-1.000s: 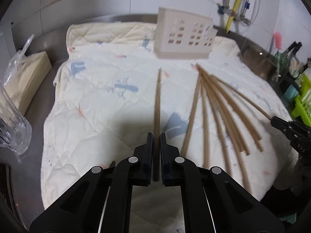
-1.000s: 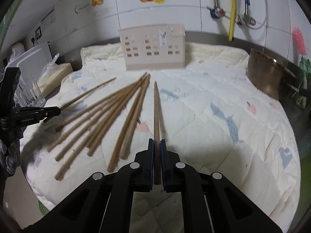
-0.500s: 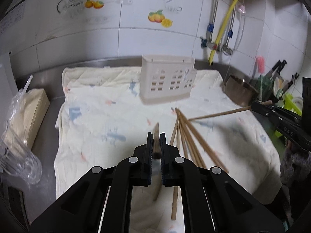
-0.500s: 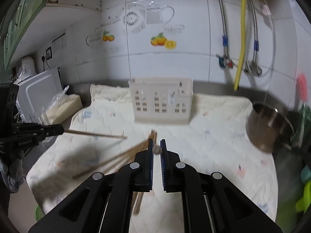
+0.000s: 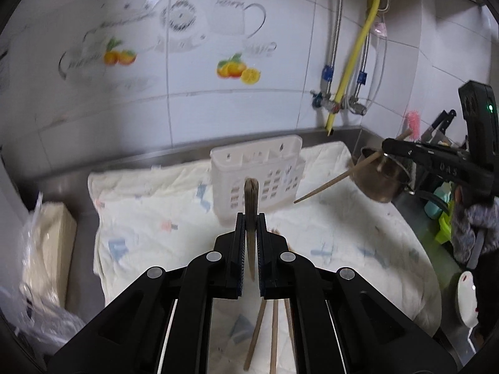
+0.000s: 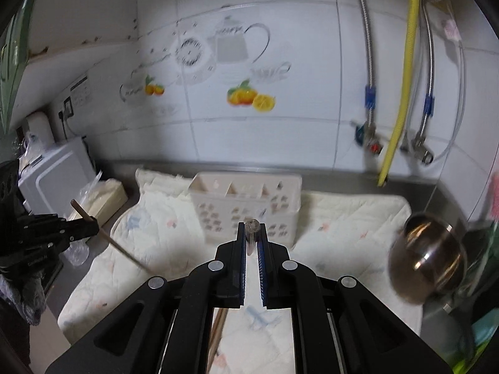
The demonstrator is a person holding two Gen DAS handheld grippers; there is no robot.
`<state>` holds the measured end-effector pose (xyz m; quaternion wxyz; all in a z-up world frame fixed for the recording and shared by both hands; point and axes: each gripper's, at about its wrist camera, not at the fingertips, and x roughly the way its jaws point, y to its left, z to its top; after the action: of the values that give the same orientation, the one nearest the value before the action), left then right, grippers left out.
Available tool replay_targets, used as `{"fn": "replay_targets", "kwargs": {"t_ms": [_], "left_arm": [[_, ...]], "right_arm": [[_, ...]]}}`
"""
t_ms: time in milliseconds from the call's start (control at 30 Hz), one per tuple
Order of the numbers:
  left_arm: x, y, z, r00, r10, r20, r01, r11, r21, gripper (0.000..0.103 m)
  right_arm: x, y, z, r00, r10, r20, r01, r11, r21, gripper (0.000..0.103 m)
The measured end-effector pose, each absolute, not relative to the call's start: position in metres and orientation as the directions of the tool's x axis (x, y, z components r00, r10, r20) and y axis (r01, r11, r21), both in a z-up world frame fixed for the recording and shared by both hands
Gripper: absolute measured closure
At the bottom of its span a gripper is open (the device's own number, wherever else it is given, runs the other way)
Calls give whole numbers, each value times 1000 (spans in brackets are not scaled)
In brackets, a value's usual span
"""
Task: Organize utensils
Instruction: 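Lift both held chopsticks upright and carry them over the white holder, then open both tools to drop the chopsticks into the white holder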
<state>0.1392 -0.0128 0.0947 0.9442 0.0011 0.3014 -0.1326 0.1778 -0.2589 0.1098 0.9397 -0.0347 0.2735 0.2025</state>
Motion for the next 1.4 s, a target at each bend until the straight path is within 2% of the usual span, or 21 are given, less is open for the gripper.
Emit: {"fn": "replay_targets", "kwargs": {"t_ms": [300, 500, 833, 1100, 1400], "left_arm": [[168, -27, 171, 840, -292, -456, 299, 952, -59, 98], [204, -29, 209, 893, -226, -390, 241, 971, -12, 98], [261, -27, 171, 875, -148, -461, 164, 986, -6, 98], [283, -21, 136, 833, -143, -535, 143, 989, -40, 97], [292, -17, 114, 800, -161, -578, 147, 987, -70, 95]], "right_arm": [[207, -270, 169, 814, 319, -485, -369, 929, -9, 96], [235, -264, 179, 819, 298, -491, -358, 933, -30, 96], [268, -250, 153, 780, 286, -556, -368, 929, -38, 96], [290, -243, 124, 745, 263, -613, -359, 933, -36, 96], [306, -242, 111, 731, 256, -633, -346, 938, -20, 96]]}}
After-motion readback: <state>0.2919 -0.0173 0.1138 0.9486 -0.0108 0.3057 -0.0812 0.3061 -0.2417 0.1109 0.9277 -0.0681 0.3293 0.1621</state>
